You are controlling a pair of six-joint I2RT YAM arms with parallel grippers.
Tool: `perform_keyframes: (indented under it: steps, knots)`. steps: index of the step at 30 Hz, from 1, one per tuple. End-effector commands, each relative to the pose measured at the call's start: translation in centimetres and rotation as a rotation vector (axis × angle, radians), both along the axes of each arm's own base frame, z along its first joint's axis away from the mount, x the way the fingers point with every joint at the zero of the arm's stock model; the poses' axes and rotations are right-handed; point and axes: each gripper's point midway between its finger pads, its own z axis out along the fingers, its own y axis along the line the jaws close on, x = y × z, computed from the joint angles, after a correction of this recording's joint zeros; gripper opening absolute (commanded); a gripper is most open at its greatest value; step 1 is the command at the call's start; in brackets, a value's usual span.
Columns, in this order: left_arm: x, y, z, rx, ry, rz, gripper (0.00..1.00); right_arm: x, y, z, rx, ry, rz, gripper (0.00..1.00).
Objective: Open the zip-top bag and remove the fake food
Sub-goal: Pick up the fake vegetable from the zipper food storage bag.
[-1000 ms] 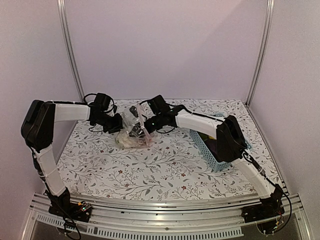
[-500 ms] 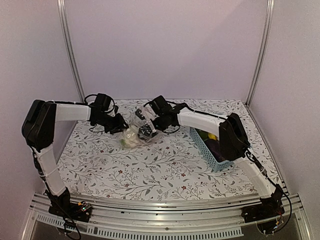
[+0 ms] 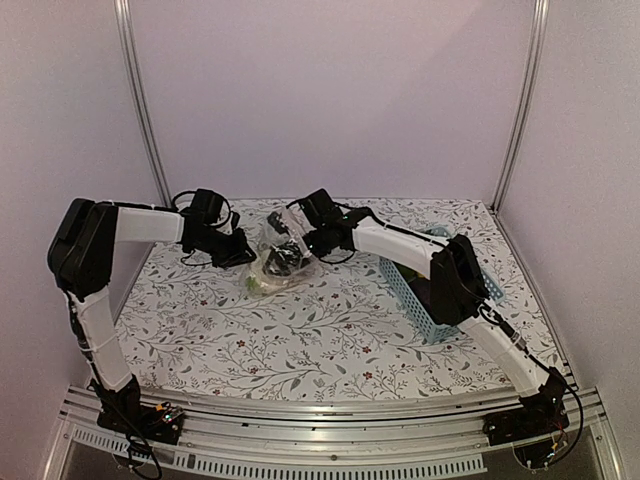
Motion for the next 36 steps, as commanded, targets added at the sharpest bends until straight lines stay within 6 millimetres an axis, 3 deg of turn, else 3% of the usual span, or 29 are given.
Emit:
perform_keyframes:
  steps: [1, 6, 8, 9, 10, 13, 23, 28, 31, 36]
  knots:
    - [-1.7, -2.7, -1.4, -0.065, 0.064, -0.099, 0.10, -0.1, 0.1, -4.5, -0.053, 0.060, -0.052, 0.98]
    - [-1.8, -3.2, -0.7, -0.073, 0.044, -0.113, 0.00, -1.3, 0.0, -5.2, -0.091, 0.066, -0.022, 0.89]
    - [-1.9, -3.1, -0.5, -0.071, 0.038, -0.113, 0.00, -2.0, -0.4, -6.1, -0.116, 0.088, -0.004, 0.72]
    - [-2.0, -3.0, -0.4, -0.068, 0.039, -0.113, 0.00, -2.4, -0.7, -6.3, -0.125, 0.106, 0.007, 0.55]
    - [-2.1, -2.9, -0.3, -0.063, 0.035, -0.111, 0.00, -2.7, -1.0, -6.5, -0.132, 0.121, 0.018, 0.45]
    - [-2.2, -2.6, 0.1, -0.053, 0.022, -0.105, 0.00, -3.2, -2.0, -6.0, -0.145, 0.139, 0.028, 0.31]
    - [-3.0, -0.5, 1.5, -0.013, -0.018, -0.017, 0.00, -3.4, -4.2, 1.9, -0.121, 0.000, 0.061, 0.26]
    - [-3.4, 0.6, 1.6, 0.004, -0.027, 0.006, 0.00, -4.7, -5.7, 3.6, -0.133, -0.027, 0.094, 0.26]
    - [-3.8, 1.3, 1.2, 0.009, -0.023, 0.018, 0.00, -5.7, -6.7, 3.5, -0.156, -0.042, 0.127, 0.25]
    - [-4.3, 1.6, 0.3, 0.005, -0.010, 0.029, 0.00, -8.6, -7.4, 6.3, -0.046, -0.042, 0.252, 0.25]
